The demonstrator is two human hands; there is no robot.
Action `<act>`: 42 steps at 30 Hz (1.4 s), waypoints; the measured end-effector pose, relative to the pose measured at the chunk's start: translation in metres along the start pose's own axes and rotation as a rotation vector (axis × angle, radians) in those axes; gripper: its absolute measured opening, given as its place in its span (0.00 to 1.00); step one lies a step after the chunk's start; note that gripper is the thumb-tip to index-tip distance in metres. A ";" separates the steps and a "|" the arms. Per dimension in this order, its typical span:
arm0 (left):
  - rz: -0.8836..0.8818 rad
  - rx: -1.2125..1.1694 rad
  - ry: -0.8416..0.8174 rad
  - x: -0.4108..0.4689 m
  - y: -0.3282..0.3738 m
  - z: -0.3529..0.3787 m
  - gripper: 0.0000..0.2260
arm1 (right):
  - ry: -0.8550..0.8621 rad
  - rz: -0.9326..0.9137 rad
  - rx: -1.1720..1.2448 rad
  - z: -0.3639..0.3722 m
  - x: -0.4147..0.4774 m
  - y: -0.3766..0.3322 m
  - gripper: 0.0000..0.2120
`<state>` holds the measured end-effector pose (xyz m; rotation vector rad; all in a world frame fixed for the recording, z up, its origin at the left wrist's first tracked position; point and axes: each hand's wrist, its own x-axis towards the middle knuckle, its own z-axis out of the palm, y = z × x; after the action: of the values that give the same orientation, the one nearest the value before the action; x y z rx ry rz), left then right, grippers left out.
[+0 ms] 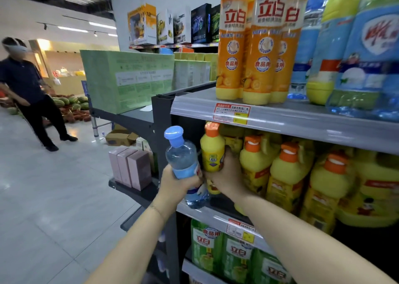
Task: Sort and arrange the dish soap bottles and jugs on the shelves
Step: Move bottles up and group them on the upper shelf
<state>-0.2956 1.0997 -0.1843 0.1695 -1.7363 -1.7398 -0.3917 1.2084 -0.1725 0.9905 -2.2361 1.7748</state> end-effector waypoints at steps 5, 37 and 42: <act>0.036 0.030 -0.070 -0.009 0.042 -0.024 0.21 | -0.083 -0.178 -0.005 -0.028 -0.040 -0.022 0.29; 0.367 -0.371 -0.497 -0.013 0.267 0.319 0.19 | 1.344 -0.272 -0.771 -0.461 -0.054 -0.165 0.30; 0.349 -0.317 -0.496 -0.015 0.265 0.346 0.18 | 1.292 -0.057 -0.912 -0.506 -0.048 -0.131 0.29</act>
<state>-0.3724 1.4266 0.0939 -0.7159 -1.6518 -1.8530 -0.4313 1.6729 0.0679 -0.2664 -1.6475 0.6845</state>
